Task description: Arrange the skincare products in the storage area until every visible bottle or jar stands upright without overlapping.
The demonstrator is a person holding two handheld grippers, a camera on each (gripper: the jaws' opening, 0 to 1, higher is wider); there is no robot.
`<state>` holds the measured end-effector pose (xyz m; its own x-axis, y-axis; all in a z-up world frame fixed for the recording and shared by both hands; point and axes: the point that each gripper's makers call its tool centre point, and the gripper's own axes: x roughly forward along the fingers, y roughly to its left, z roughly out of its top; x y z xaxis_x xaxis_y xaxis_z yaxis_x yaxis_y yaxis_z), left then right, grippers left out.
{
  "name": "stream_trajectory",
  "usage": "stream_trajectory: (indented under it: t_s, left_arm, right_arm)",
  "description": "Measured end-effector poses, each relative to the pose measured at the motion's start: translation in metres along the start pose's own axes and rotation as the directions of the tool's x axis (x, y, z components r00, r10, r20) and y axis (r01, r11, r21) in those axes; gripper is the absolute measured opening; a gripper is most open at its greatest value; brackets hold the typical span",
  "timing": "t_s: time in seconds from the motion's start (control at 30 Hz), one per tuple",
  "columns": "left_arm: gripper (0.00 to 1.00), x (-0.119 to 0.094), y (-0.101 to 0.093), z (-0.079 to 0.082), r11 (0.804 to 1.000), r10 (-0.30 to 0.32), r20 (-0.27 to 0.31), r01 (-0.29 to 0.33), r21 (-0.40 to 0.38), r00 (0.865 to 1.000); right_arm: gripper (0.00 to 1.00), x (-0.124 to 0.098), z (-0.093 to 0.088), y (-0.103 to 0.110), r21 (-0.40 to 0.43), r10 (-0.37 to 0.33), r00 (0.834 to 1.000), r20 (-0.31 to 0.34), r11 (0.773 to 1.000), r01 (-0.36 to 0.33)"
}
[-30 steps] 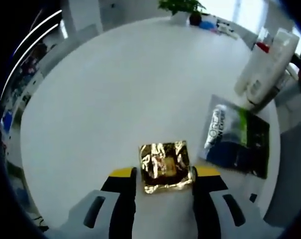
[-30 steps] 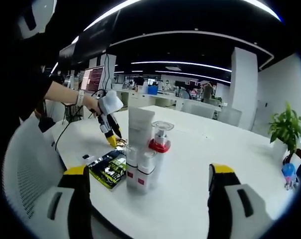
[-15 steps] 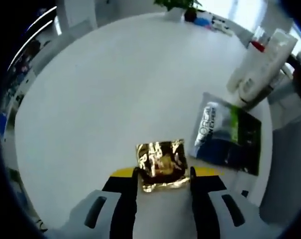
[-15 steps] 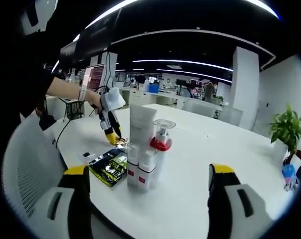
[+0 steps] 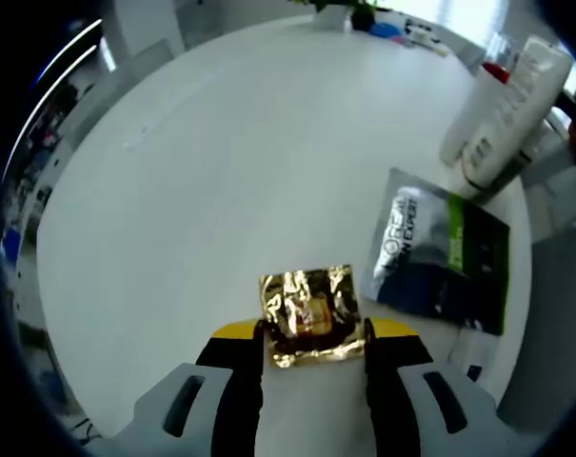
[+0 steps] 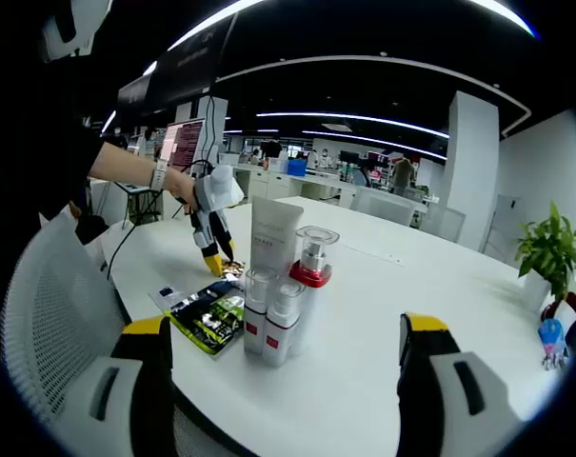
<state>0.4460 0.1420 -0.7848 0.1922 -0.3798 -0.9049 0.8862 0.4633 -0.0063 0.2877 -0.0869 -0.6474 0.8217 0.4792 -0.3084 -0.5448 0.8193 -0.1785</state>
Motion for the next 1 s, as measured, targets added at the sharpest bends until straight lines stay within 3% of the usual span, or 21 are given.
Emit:
stream_trajectory:
  t_s: [0.43,0.8,1.0]
  left_arm:
    - [0.36,-0.002,0.000,-0.002,1.000,0.001,-0.007,-0.001,-0.009,1.000]
    - [0.36,-0.007,0.002,-0.017,1.000,-0.008,-0.016,0.008,0.012,1.000]
    - [0.36,-0.014,0.002,-0.032,1.000,-0.009,-0.050,0.009,0.009,0.999]
  right_arm:
    - [0.99,-0.001,0.000,0.000,-0.011,-0.007,1.000,0.000,1.000,0.007]
    - [0.99,0.000,0.000,0.002,-0.029,-0.005,1.000,-0.009,1.000,0.005]
    - [0.99,0.000,0.000,0.003,-0.030,-0.003,1.000,-0.009,1.000,0.002]
